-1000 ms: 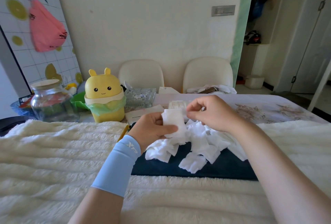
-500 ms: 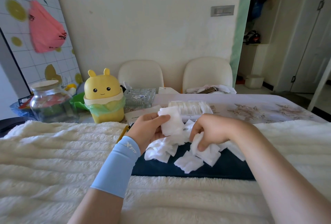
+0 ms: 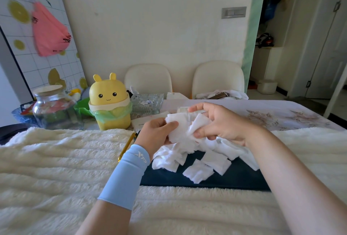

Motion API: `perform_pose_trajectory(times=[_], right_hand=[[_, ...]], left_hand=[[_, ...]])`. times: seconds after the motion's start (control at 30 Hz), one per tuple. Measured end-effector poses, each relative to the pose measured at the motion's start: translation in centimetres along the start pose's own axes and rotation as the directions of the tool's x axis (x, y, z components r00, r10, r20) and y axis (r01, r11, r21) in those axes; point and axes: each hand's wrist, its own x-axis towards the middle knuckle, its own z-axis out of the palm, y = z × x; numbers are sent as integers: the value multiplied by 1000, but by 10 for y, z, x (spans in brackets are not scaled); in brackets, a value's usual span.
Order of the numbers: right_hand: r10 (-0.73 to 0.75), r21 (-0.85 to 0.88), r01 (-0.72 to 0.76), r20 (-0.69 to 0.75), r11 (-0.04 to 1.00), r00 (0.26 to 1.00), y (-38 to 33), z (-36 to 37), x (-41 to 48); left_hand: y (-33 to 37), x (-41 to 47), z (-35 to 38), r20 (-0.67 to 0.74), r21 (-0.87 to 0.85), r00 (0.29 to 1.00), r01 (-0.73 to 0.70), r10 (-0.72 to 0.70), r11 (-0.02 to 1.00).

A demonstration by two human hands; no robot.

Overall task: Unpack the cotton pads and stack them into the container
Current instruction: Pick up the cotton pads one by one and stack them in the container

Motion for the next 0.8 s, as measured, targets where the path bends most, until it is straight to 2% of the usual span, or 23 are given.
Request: perform_pose_trajectory(times=[0.13, 0.23, 0.3, 0.4, 0.5, 0.57, 0.7, 0.8], right_hand=[[-34, -68, 30, -56, 997, 998, -6, 11, 0], [-79, -65, 72, -126, 995, 989, -5, 15, 4], [-93, -56, 85, -153, 995, 984, -3, 16, 6], [-83, 59, 91, -122, 994, 989, -5, 14, 6], [-70, 169, 98, -163, 981, 984, -7, 15, 5], [-68, 152, 106, -234, 983, 970, -6, 17, 6], [-118, 77, 149, -314, 986, 942, -3, 16, 8], [-187, 26, 205, -311, 978, 932, -8, 10, 5]], left_hand=[[6, -6, 2, 120, -156, 992, 49, -31, 987], [9, -11, 3, 206, -58, 978, -8, 20, 998], [8, -11, 5, 165, 7, 985, -47, 45, 999], [5, -8, 4, 101, 18, 993, -64, 62, 998], [6, -9, 3, 110, 33, 992, -72, 68, 997], [7, -10, 4, 139, -1, 989, -40, 40, 999], [8, -8, 5, 151, -275, 985, 127, -87, 953], [5, -5, 2, 90, -231, 991, 119, -101, 966]])
